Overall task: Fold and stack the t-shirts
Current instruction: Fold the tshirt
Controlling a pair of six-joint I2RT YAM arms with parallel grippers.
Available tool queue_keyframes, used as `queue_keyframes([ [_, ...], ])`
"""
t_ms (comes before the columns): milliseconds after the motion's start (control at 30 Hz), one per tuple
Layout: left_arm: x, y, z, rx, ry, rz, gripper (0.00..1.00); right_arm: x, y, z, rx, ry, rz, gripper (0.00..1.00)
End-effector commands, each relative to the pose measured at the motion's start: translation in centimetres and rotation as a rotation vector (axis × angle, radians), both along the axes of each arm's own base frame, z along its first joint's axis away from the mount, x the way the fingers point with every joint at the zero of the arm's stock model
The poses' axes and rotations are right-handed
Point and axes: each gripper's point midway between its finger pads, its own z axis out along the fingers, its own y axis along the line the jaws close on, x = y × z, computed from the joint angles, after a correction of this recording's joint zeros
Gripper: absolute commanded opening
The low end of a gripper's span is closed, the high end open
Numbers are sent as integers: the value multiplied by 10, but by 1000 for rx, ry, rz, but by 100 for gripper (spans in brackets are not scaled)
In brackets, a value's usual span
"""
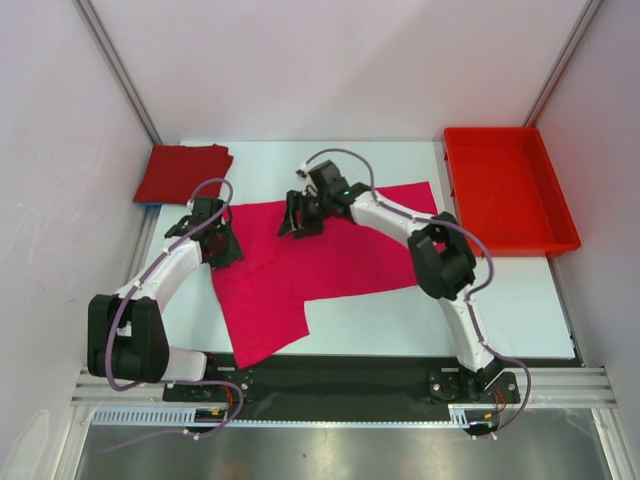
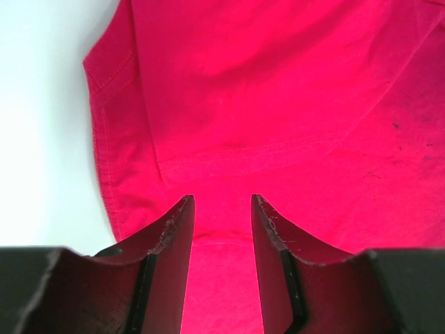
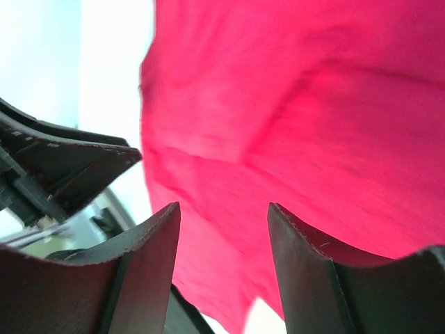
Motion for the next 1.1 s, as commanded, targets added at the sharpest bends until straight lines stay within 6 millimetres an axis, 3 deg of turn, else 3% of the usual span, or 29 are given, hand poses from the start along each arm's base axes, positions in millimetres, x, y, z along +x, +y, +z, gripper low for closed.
queue_keyframes([
  [0, 16, 3, 30, 41, -122, -47, 45, 3, 42, 4, 168, 77, 11, 59],
  [133, 14, 5, 38, 52, -156, -61, 45, -7, 61, -19, 182, 128, 3, 60],
  [400, 13, 10, 41, 88, -180, -67, 49, -9, 71, -52, 170, 153, -13, 61],
  [633, 11, 10, 45, 93, -193, -78, 49, -7, 76, -65, 181, 176, -23, 59],
  [767, 9, 11, 47, 99, -196, -74, 50, -5, 86, -49, 238, 168, -6, 57],
  [867, 7, 17, 48, 119, -199, -33, 57, 0, 99, -26, 331, 156, -4, 57],
  [1067, 6, 17, 47, 109, -195, -9, 56, 2, 117, -6, 456, 228, -24, 56],
])
